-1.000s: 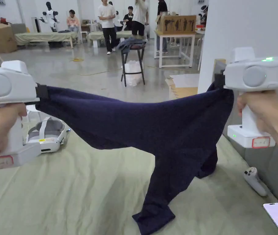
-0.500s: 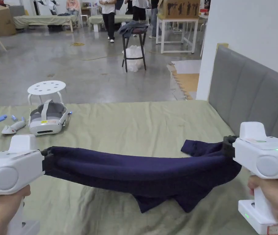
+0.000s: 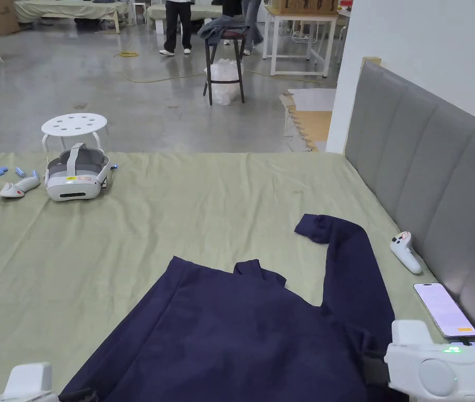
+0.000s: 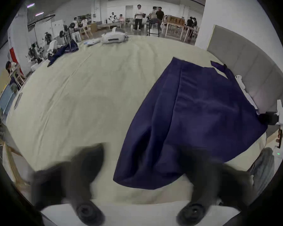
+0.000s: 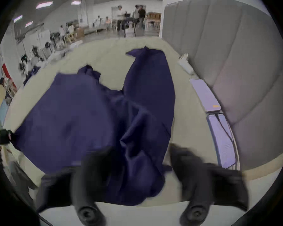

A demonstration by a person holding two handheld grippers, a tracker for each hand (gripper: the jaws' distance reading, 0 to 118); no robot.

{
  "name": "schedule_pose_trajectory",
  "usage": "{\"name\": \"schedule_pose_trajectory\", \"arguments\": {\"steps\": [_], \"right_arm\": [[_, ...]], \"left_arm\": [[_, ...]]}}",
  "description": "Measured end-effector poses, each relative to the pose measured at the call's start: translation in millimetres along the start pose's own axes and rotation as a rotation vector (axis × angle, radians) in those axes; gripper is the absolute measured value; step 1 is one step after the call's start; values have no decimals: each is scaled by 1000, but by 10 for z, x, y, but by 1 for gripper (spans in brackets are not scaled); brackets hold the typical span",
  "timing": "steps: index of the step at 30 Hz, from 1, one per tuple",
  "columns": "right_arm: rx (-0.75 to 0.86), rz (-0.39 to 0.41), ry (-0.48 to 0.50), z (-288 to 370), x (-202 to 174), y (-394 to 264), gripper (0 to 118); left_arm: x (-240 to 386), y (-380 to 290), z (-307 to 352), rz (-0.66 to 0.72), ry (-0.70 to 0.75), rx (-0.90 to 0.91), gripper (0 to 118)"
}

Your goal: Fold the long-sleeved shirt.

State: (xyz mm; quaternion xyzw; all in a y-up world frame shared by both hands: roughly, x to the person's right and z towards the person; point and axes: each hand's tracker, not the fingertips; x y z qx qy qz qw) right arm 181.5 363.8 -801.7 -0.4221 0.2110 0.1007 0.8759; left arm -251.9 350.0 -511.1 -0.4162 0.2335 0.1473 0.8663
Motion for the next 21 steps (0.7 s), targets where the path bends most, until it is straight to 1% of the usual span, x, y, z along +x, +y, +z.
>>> {"name": "schedule_pose_trajectory", "arguments": {"steps": [1, 2, 3, 4, 5, 6, 7, 8, 9, 10, 11, 12, 13, 14, 15, 16, 17, 18, 21], "right_arm": [[44, -26, 35, 109, 32, 74, 118], [96, -43, 50, 199, 102, 124, 118], [147, -59, 64, 324, 128, 196, 113], [158, -55, 57, 413, 145, 259, 96], [129, -45, 55, 496, 168, 323, 65], [132, -46, 57, 552, 203, 352, 18], [175, -40, 57, 606, 218, 374, 2], [198, -66, 6, 616, 234, 398, 1], [186, -89, -48, 658, 262, 434, 1], [171, -76, -15, 663, 279, 497, 2], [152, -76, -7, 634, 327, 559, 2], [147, -93, -11, 583, 360, 600, 3], [133, -118, -23, 519, 396, 647, 14], [90, -121, -42, 376, 474, 681, 35], [44, -112, -58, 245, 508, 726, 61], [-12, -104, -65, 95, 542, 765, 82], [-35, -110, -65, -77, 574, 777, 87], [-65, -119, -73, -268, 629, 776, 89], [-163, -185, -104, -793, 721, 782, 90]], "left_arm": [[-11, 44, 75, -3, -4, 42, 105], [-68, 125, 162, -5, -10, 117, 98], [-97, 201, 210, -6, -33, 126, 87], [-2, 251, 335, -10, -32, 108, 70], [27, 326, 398, -14, -29, 102, 41], [49, 369, 439, -35, -33, 126, 6], [84, 418, 472, -72, -39, 163, 4], [132, 461, 476, -93, -19, 206, 3], [177, 518, 498, -88, -42, 194, 3], [203, 591, 513, -93, -56, 206, 3], [241, 686, 518, -83, -81, 207, 3], [223, 726, 493, -68, -108, 209, 3], [239, 806, 464, -72, -123, 210, 3], [280, 894, 431, -80, -127, 212, 3], [327, 979, 395, -97, -129, 212, 3], [356, 1068, 283, -116, -135, 204, 3], [401, 1160, 209, -130, -139, 207, 3], [439, 1248, 122, -132, -143, 211, 3], [717, 1431, -83, -168, -160, 205, 3]]}}
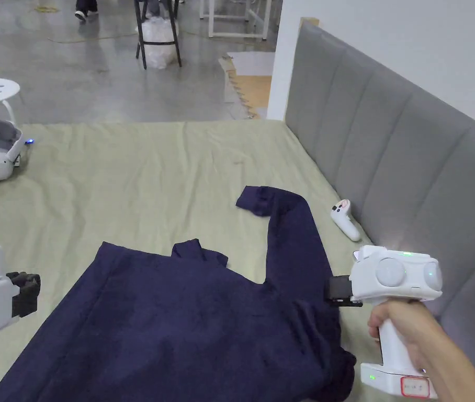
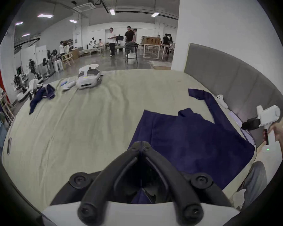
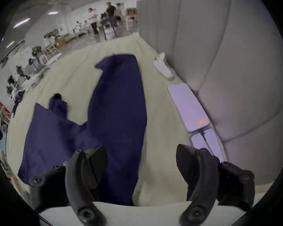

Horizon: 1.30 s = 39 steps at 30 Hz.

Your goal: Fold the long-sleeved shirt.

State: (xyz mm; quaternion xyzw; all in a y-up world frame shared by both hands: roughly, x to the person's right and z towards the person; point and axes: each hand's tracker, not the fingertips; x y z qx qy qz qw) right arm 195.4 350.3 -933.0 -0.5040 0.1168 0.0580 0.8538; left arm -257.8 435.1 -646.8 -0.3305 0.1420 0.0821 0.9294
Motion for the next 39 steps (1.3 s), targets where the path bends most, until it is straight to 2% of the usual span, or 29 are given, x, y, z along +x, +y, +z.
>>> {"name": "schedule_pose_trajectory", "arguments": {"steps": [4, 5, 6, 7, 8, 9, 11, 12, 13, 15, 18, 23, 24, 25, 26, 27, 29, 30, 32, 33, 35, 37, 39], "right_arm": [[-93, -34, 26, -429, -102, 17, 78], [-124, -21, 58, -496, -141, -12, 76], [-163, -11, 67, -560, -206, -29, 70], [-176, 0, 61, -599, -283, -75, 69], [-121, 81, -29, -572, -361, -111, 68], [-107, 124, -20, -521, -403, -128, 64], [-121, 70, 7, -480, -384, -97, 46], [-116, 71, 28, -460, -373, -100, 28], [-108, 73, 43, -442, -343, -91, 1], [-99, 2, 85, -457, -311, -110, 1], [-100, 34, 90, -509, -233, -83, 1], [-110, 44, 96, -540, -227, -65, 1], [-111, 44, 94, -539, -233, -61, 1], [-110, 45, 91, -558, -229, -72, 1], [-107, 50, 86, -563, -245, -80, 1], [-103, 58, 80, -562, -259, -86, 1], [-92, 72, 65, -553, -300, -111, 1], [-87, 78, 59, -551, -315, -119, 1], [-80, 87, 45, -545, -338, -121, 1], [-79, 90, 41, -556, -342, -122, 1], [-85, 110, 38, -537, -345, -88, 1], [-86, 133, 42, -392, -337, -35, 1], [-3, 134, 73, -96, -319, 53, 1]], "left_arm": [[173, 171, -489, -41, -27, -40, 3], [199, 203, -607, -46, -36, -58, 3], [225, 244, -752, -45, -42, -67, 3], [196, 299, -919, -39, -39, -79, 3], [195, 338, -1067, -35, -29, -86, 4], [190, 367, -1187, -39, -31, -89, 11], [174, 443, -1476, -45, -38, -97, 80], [168, 484, -1621, -60, -33, -110, 105], [158, 515, -1768, -74, -25, -128, 108], [122, 559, -1931, -91, 3, -120, 97], [99, 602, -2256, -70, -36, -177, 98], [236, 475, -2639, -27, -89, -295, 96], [269, 414, -2662, -59, -93, -380, 90], [343, 343, -2614, -164, -22, -341, 87], [400, 324, -2492, -224, -28, -240, 85], [402, 297, -2474, -187, -39, -271, 82], [352, 272, -2365, -89, -54, -269, 70], [342, 263, -2333, -116, -46, -268, 60], [291, 300, -2324, -119, -70, -278, 26], [282, 337, -2294, -95, -92, -294, 14], [311, 382, -2186, -88, -98, -273, 14], [326, 504, -1967, -110, -84, -164, 14], [273, 695, -1630, -16, -137, -94, 14]]}}
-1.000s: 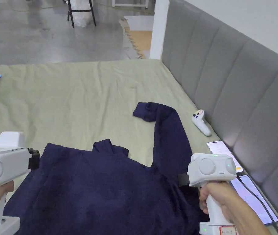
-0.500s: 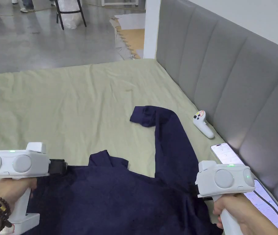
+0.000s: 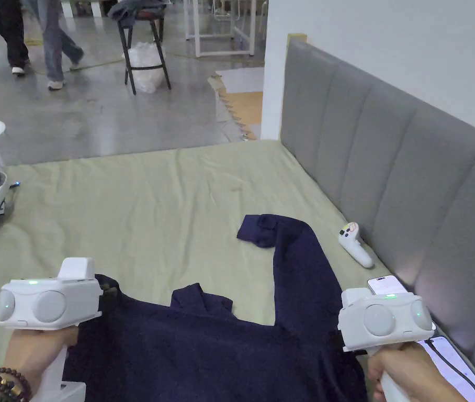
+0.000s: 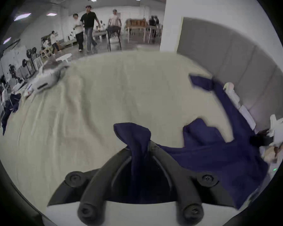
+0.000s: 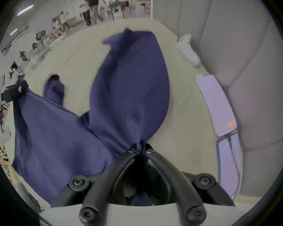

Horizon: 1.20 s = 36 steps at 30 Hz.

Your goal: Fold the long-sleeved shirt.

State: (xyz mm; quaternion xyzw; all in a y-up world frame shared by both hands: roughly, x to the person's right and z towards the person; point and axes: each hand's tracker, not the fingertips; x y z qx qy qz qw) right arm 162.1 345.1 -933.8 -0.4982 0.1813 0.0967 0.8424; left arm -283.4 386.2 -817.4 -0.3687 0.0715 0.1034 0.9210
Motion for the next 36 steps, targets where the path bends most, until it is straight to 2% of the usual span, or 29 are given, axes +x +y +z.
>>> {"name": "schedule_pose_trajectory", "arguments": {"steps": [4, 10, 12, 14, 17, 19, 23, 25, 26, 27, 28, 29, 31, 32, 36], "right_arm": [[244, -4, 61, 927, -84, 372, 1], [563, 37, 103, 2283, -316, 1391, 1], [646, 79, 116, 2751, -484, 1765, 1], [744, 146, 96, 3156, -693, 2189, 1], [830, 182, 42, 3677, -963, 2803, 1], [879, 206, 23, 3918, -1098, 3198, 1], [917, 204, -29, 4265, -1285, 3803, 1], [985, 226, -54, 4404, -1369, 3992, 1], [1014, 231, -77, 4474, -1408, 4036, 1], [1037, 184, -77, 4544, -1427, 4089, 1], [1062, 149, -56, 4613, -1435, 4141, 1], [1081, 145, -53, 4668, -1443, 4190, 1], [1099, 152, -84, 4766, -1467, 4237, 1], [1115, 156, -101, 4811, -1471, 4269, 1], [1180, 165, -140, 4907, -1443, 4347, 1]], "left_arm": [[-39, 388, 857, 25, -17, 205, 14], [-213, 1199, 2204, 65, 32, 498, 14], [-337, 1547, 2564, 98, 49, 569, 14], [-408, 1910, 2924, 115, 70, 641, 14], [-426, 2415, 3332, 74, 126, 724, 14], [-426, 2708, 3496, 18, 186, 770, 14], [-496, 3227, 3666, 63, 220, 779, 14], [-293, 2967, 3662, 38, 256, 795, 14], [-289, 2949, 3644, 31, 272, 801, 14], [-289, 2920, 3618, 34, 271, 806, 14], [-409, 3548, 3778, 39, 275, 815, 14], [-477, 3836, 3838, 55, 269, 830, 14], [-530, 4010, 3851, 84, 266, 844, 14], [-256, 3839, 3925, 90, 255, 851, 14], [-171, 3850, 3871, 73, 238, 885, 14]]}}
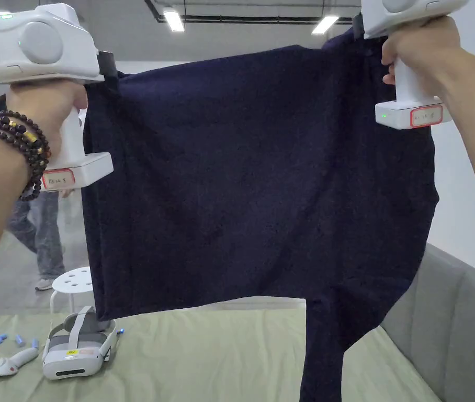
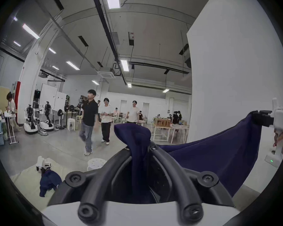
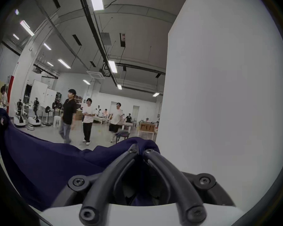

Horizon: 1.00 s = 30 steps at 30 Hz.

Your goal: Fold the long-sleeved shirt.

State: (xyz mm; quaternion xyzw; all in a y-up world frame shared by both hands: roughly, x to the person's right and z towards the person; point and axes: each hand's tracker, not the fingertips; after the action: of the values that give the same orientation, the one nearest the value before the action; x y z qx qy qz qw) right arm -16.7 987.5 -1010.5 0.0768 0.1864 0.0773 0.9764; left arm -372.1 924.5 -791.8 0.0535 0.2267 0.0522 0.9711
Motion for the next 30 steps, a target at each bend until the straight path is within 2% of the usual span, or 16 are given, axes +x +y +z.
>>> {"name": "schedule_pose_trajectory", "arguments": {"steps": [3, 6, 10, 15, 16, 19, 20, 23, 24, 26, 27, 28, 30], "right_arm": [[-30, -55, 26, -58, 71, -143, 1], [-124, -15, 28, -49, 33, -634, 1], [-257, -63, 68, -52, -15, -1618, 1], [-465, -75, 100, -54, -222, -2932, 1], [-504, -90, 108, -35, -264, -3164, 1], [-583, -104, 141, 51, -370, -3702, 1], [-584, -96, 133, 80, -387, -3804, 1], [-621, -91, 145, 214, -379, -3940, 1], [-617, -104, 151, 283, -359, -3937, 1], [-605, -158, 164, 497, -308, -3877, 1], [-598, -157, 175, 640, -288, -3848, 1], [-587, -148, 190, 795, -269, -3825, 1], [-560, -111, 217, 1103, -228, -3828, 1]], "left_arm": [[46, -267, 4, -15, -9, -15, 14], [34, -708, -6, -20, -19, -80, 14], [22, -1472, 86, -52, -29, -166, 14], [-7, -2570, 250, -47, -12, -312, 14], [-7, -2157, 187, -50, -5, -346, 14], [-14, -2184, 194, -11, 16, -435, 14], [-80, -2774, 184, 22, 9, -469, 14], [-45, -2667, 243, 12, 7, -476, 14], [-23, -3173, 601, 13, 3, -473, 14], [43, -3206, 915, 15, -9, -465, 14], [75, -3162, 1077, 22, -23, -444, 14], [-306, -3354, 842, 15, -30, -440, 14], [-378, -3376, 951, -2, -31, -435, 14]]}}
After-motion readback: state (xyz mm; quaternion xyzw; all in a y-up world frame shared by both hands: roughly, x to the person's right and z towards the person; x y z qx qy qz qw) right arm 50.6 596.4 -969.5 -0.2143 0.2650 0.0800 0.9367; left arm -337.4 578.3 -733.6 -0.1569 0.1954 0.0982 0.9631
